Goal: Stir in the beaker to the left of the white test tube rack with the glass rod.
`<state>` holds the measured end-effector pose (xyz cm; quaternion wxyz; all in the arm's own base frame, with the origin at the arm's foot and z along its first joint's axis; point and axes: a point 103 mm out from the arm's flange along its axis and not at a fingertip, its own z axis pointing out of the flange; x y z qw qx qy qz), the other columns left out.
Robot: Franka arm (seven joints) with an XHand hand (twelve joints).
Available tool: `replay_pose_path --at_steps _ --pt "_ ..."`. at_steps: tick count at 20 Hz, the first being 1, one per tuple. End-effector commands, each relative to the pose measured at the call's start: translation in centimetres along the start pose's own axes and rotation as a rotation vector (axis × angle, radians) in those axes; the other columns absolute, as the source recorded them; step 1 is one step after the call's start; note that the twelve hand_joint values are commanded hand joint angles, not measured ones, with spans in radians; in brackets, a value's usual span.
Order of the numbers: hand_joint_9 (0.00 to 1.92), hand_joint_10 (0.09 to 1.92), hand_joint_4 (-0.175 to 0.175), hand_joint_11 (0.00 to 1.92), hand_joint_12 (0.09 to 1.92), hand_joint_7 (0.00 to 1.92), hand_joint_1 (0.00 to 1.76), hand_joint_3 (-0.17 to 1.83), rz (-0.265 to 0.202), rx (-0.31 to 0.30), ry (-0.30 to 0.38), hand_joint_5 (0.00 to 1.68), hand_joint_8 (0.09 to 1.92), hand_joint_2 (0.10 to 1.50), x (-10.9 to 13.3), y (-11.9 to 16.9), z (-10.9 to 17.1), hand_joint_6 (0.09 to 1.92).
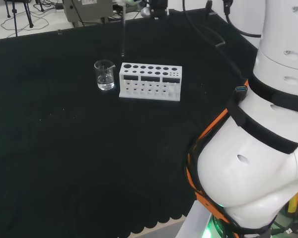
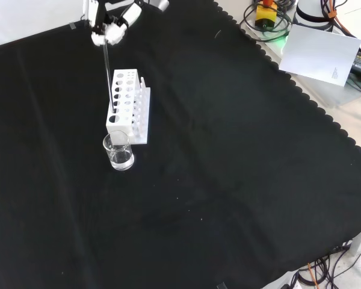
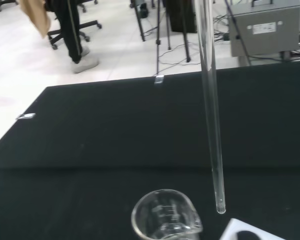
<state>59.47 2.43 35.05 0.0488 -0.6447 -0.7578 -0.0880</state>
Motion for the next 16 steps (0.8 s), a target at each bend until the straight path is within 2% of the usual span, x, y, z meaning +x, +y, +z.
replay_pose_path --at_steps 1,7,16 --pt "1.75 0.75 -0.175 1.22 0.8 1.12 1.3 -0.09 -0.065 0.014 0.02 1.22 1.1 1.09 2.4 1.2 1.0 0.26" --pt "1.75 0.75 -0.175 1.22 0.8 1.12 1.3 -0.08 -0.089 0.004 0.039 1.23 1.1 1.09 3.1 1.9 1.8 0.26" --pt "1.75 0.75 -0.175 1.22 0.8 1.12 1.3 -0.08 -0.115 0.019 0.046 1.23 1.1 1.08 2.7 3.4 3.5 0.26"
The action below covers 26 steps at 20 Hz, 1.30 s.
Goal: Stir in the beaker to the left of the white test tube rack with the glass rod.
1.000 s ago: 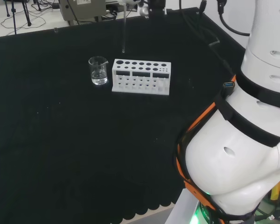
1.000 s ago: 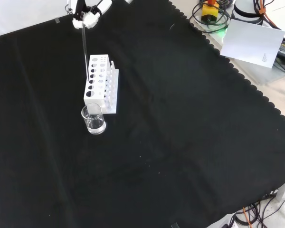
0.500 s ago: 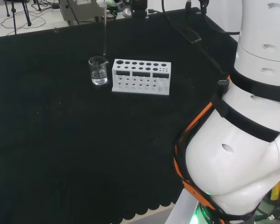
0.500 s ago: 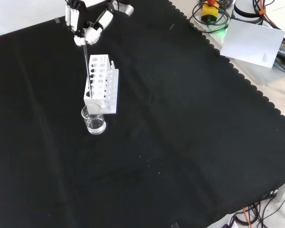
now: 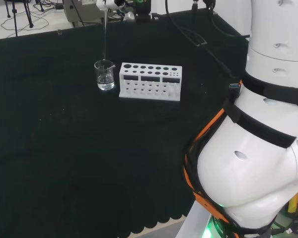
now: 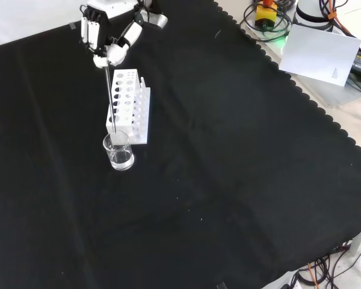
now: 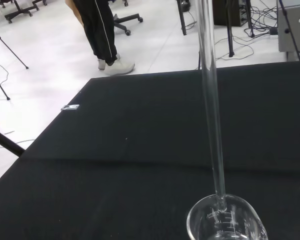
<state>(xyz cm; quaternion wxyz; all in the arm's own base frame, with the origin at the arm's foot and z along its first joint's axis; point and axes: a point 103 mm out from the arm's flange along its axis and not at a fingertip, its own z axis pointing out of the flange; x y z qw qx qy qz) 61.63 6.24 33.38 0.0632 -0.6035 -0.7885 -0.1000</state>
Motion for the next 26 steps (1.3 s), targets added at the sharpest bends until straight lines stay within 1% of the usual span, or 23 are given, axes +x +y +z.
replay_pose_path --at_steps 1,4,9,10,15,20,26 --pt "1.75 0.75 -0.175 1.22 0.8 1.12 1.3 -0.08 -0.013 0.013 0.006 1.23 1.1 1.08 -0.6 0.9 1.3 0.26" --pt "1.75 0.75 -0.175 1.22 0.8 1.12 1.3 -0.07 -0.008 0.025 0.007 1.23 1.1 1.08 -1.3 1.3 2.2 0.25" --pt "1.75 0.75 -0.175 1.22 0.8 1.12 1.3 -0.07 -0.014 0.042 0.01 1.23 1.1 1.08 -2.2 2.1 3.6 0.25" --pt "1.75 0.75 -0.175 1.22 0.8 1.12 1.3 -0.07 -0.031 0.046 0.02 1.23 1.1 1.08 -2.3 2.2 3.9 0.25" --pt "1.75 0.75 -0.175 1.22 0.8 1.12 1.3 -0.07 -0.047 0.083 0.017 1.23 1.1 1.08 -2.9 2.7 5.6 0.25" --pt "1.75 0.75 -0.175 1.22 0.8 1.12 1.3 -0.06 -0.035 0.113 0.005 1.23 1.1 1.08 -3.3 2.7 6.9 0.25" --pt "1.75 0.75 -0.175 1.22 0.8 1.12 1.3 -0.06 -0.009 0.14 -0.003 1.23 1.1 1.08 -4.0 1.8 7.8 0.24"
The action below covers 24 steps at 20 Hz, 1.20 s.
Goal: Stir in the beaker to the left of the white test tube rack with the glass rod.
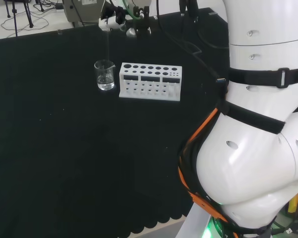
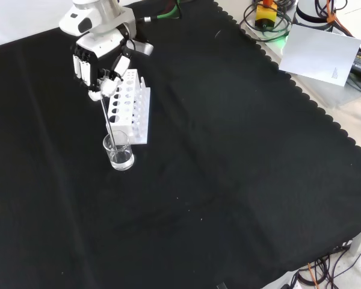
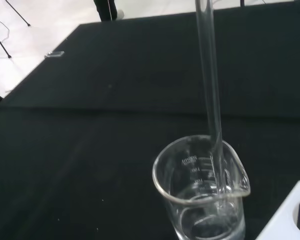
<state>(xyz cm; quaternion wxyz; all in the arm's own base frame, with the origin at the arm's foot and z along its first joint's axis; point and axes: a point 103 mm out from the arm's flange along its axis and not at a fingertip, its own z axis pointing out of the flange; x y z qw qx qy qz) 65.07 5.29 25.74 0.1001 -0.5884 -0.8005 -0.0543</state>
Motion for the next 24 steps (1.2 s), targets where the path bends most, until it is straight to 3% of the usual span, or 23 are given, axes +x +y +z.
replay_pose_path --at_steps 1,6,15,18,24 --pt "1.75 0.75 -0.175 1.22 0.8 1.12 1.3 -0.06 0.022 0.022 -0.01 1.23 1.1 1.07 -0.5 -0.8 0.7 0.24" --pt "1.75 0.75 -0.175 1.22 0.8 1.12 1.3 -0.05 0.023 0.031 -0.021 1.23 1.1 1.07 0.8 -1.5 0.8 0.24" --pt "1.76 0.75 -0.175 1.22 0.79 1.12 1.3 -0.05 -0.044 0.017 -0.006 1.23 1.1 1.07 4.8 -0.3 2.2 0.24" --pt "1.76 0.75 -0.175 1.22 0.79 1.12 1.3 -0.05 -0.049 0.019 0.002 1.23 1.1 1.07 4.6 0.6 2.5 0.24" --pt "1.75 0.75 -0.175 1.22 0.79 1.12 1.3 -0.05 -0.017 0.015 -0.009 1.24 1.1 1.07 2.2 1.8 1.9 0.24"
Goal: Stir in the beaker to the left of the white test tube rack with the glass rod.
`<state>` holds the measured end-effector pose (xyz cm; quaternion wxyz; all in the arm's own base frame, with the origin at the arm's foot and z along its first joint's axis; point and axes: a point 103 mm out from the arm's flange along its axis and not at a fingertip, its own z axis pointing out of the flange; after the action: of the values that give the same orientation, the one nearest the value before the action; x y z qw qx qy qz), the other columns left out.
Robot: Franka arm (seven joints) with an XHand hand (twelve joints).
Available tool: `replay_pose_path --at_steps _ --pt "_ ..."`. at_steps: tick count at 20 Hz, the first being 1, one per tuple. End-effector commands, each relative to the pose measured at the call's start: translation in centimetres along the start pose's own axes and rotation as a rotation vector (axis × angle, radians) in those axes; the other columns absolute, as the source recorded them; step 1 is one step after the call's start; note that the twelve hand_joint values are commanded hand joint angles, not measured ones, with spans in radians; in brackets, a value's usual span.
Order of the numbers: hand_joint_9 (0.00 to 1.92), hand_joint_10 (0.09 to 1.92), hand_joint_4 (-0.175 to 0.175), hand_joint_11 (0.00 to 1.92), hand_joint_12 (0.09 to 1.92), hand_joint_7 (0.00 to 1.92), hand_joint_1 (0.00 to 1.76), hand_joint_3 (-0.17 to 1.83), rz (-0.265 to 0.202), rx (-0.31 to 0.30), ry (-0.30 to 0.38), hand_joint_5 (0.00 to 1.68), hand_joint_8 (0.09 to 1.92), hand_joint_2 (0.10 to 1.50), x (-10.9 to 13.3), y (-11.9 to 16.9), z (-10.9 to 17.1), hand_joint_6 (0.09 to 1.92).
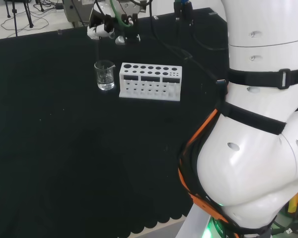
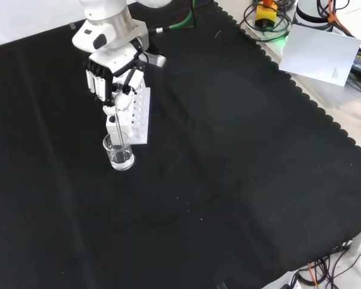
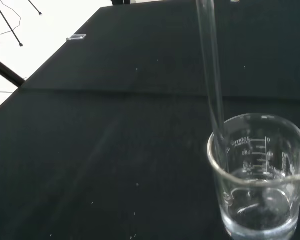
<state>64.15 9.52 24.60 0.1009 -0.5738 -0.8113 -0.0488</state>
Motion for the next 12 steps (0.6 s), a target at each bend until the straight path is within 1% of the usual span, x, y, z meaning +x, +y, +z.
replay_pose_path --at_steps 1,8,10,12 --pt "1.75 0.75 -0.175 1.22 0.79 1.12 1.3 -0.05 0.027 -0.003 -0.003 1.24 1.1 1.07 -2.4 1.2 -0.4 0.24" --pt "1.75 0.75 -0.175 1.22 0.79 1.12 1.3 -0.04 0.093 -0.01 -0.012 1.24 1.09 1.07 -5.6 -0.9 -1.8 0.24" --pt "1.75 0.75 -0.175 1.22 0.79 1.12 1.3 -0.04 0.106 -0.008 -0.016 1.24 1.09 1.07 -5.9 -1.7 -2.0 0.24" --pt "1.75 0.75 -0.175 1.22 0.79 1.12 1.3 -0.04 0.109 -0.006 -0.02 1.24 1.09 1.07 -5.8 -2.3 -2.1 0.24"
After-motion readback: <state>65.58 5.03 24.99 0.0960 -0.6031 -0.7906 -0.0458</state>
